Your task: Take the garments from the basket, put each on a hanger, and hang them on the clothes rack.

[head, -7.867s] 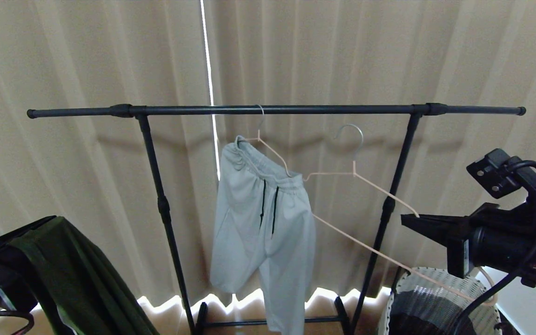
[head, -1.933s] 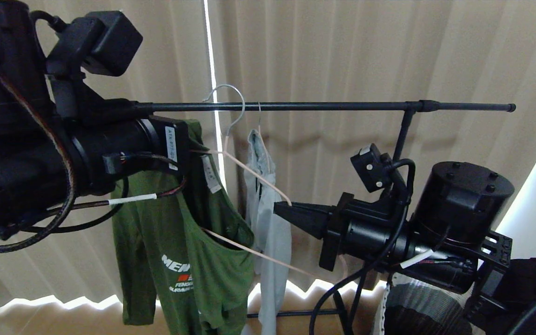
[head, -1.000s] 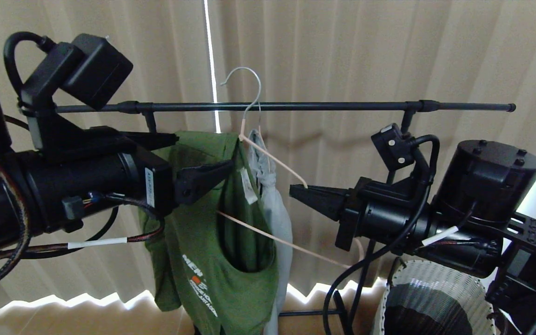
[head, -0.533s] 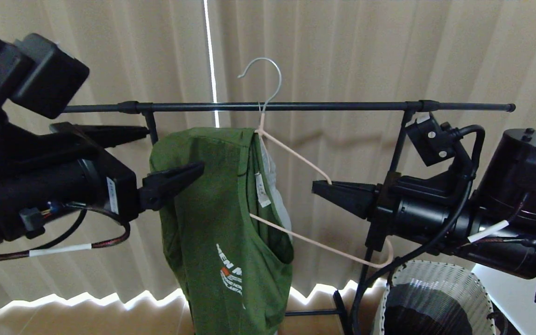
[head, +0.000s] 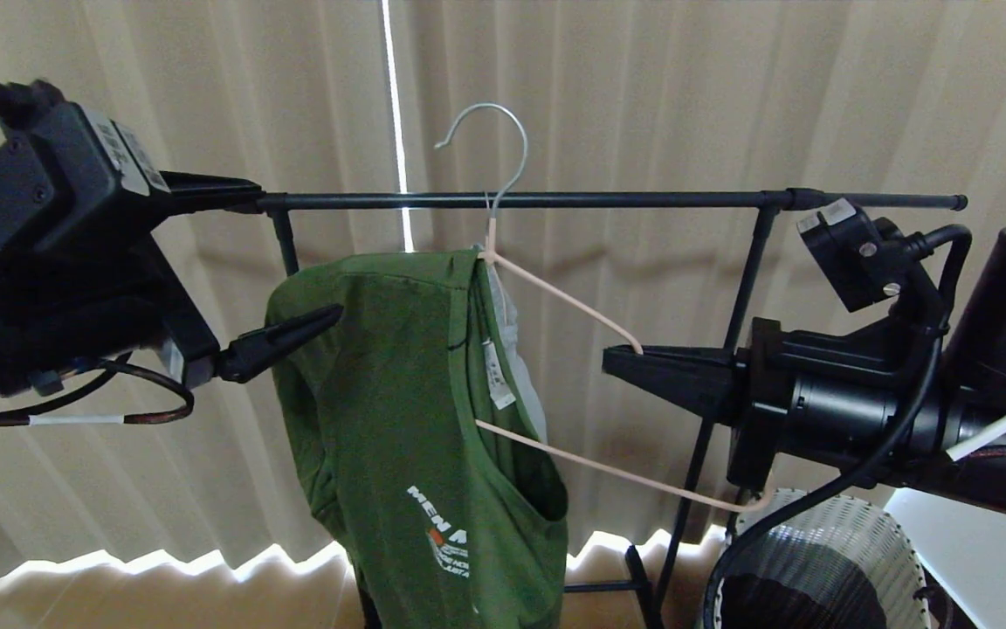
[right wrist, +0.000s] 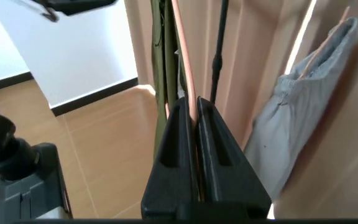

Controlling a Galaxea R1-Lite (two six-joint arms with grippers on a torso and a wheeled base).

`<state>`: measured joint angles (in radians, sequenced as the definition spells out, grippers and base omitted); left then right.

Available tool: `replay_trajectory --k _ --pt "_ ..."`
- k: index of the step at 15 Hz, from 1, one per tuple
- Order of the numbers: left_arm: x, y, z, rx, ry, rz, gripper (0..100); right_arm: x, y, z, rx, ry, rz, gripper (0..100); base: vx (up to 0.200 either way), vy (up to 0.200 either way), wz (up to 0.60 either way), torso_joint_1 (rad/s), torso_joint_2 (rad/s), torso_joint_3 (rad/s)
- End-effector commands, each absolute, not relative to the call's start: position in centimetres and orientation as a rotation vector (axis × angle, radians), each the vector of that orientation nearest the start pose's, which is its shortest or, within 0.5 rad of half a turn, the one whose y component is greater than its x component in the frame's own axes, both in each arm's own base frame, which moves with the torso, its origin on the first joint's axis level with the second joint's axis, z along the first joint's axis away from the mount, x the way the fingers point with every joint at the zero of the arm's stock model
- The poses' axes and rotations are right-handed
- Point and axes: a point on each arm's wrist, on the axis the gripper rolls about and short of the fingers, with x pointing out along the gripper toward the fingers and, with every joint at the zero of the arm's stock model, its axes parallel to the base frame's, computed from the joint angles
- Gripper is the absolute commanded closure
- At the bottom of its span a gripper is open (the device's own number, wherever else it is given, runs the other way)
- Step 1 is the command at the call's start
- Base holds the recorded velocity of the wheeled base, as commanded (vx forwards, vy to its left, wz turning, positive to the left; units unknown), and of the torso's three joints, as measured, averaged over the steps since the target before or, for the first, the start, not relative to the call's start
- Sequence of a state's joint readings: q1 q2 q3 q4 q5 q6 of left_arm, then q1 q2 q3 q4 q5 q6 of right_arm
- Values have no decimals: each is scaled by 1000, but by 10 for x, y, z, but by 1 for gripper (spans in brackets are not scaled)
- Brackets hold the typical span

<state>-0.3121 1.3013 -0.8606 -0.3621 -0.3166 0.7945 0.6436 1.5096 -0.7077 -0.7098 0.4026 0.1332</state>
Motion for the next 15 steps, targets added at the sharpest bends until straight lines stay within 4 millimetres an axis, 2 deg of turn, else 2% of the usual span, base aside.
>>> replay_trajectory --k 1,4,11,12,15 --pt "212 -74 263 770 -123 -644 0 199 165 218 108 162 1067 100 0 0 0 0 0 0" --pt "225 -79 258 771 -129 -642 0 192 173 219 103 162 1132 100 0 0 0 0 0 0" --pt "227 -78 257 771 -131 -636 0 188 175 220 101 159 1150 100 0 0 0 0 0 0" --pt "227 -78 257 771 -132 -637 100 187 176 220 101 159 1155 100 0 0 0 0 0 0" --pt "226 -79 257 771 -131 -639 100 187 176 220 101 158 1157 100 0 0 0 0 0 0"
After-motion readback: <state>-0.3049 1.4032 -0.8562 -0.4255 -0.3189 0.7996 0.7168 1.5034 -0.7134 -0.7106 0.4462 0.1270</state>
